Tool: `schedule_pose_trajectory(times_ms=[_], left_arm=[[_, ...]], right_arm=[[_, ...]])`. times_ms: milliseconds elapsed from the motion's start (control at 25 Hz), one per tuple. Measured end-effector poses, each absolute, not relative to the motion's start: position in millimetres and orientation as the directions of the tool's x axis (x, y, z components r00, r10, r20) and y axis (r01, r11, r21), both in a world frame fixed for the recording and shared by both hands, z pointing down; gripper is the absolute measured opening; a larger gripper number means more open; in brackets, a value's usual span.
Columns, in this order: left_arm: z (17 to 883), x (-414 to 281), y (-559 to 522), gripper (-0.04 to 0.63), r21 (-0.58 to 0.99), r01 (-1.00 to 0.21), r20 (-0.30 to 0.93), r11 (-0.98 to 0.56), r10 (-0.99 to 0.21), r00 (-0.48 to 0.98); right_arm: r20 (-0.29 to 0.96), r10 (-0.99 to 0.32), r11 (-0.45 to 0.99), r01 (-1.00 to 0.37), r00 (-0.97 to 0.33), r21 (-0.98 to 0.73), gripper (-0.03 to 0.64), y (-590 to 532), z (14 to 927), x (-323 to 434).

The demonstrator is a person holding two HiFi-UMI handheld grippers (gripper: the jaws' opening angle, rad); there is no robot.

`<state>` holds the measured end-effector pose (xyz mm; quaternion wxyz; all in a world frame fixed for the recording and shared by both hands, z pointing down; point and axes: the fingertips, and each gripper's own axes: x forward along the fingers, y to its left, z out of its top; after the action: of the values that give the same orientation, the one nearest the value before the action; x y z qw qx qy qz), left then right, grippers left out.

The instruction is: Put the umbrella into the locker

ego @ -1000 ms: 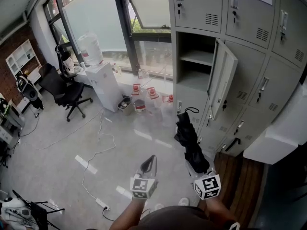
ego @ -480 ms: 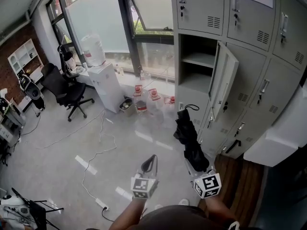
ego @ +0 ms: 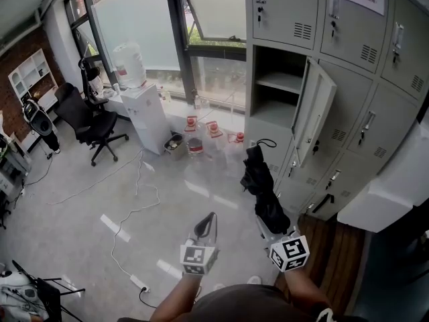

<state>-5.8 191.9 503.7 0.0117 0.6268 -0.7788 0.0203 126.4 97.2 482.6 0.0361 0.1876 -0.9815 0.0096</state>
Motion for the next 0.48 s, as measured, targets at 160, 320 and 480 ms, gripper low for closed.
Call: schedule_pose_trajectory(times_ms=[160,320,480], left_arm=[[505.2,-12.6,206.0,0.005,-0.016,-0.977,0.042,0.212,-0.976,-0.213],[507.9,-19.7,223.1,0.005,-0.017,-0.978,0.045,0.207,-0.977,-0.208],[512.2,-23.7,238.5,0.005,-0.012,-0.979,0.05,0.202,-0.978,-0.202]], right_arm=[[0.079,-0.363,0.931,-0.365,-0.929,-0.01,0.23,110.7,483.3,119.3],[0.082,-0.367,0.929,-0.369,-0.927,-0.019,0.23,126.7,486.2,112.9],[0.088,-0.374,0.926,-0.376,-0.923,-0.017,0.23,139.9,488.7,107.9]])
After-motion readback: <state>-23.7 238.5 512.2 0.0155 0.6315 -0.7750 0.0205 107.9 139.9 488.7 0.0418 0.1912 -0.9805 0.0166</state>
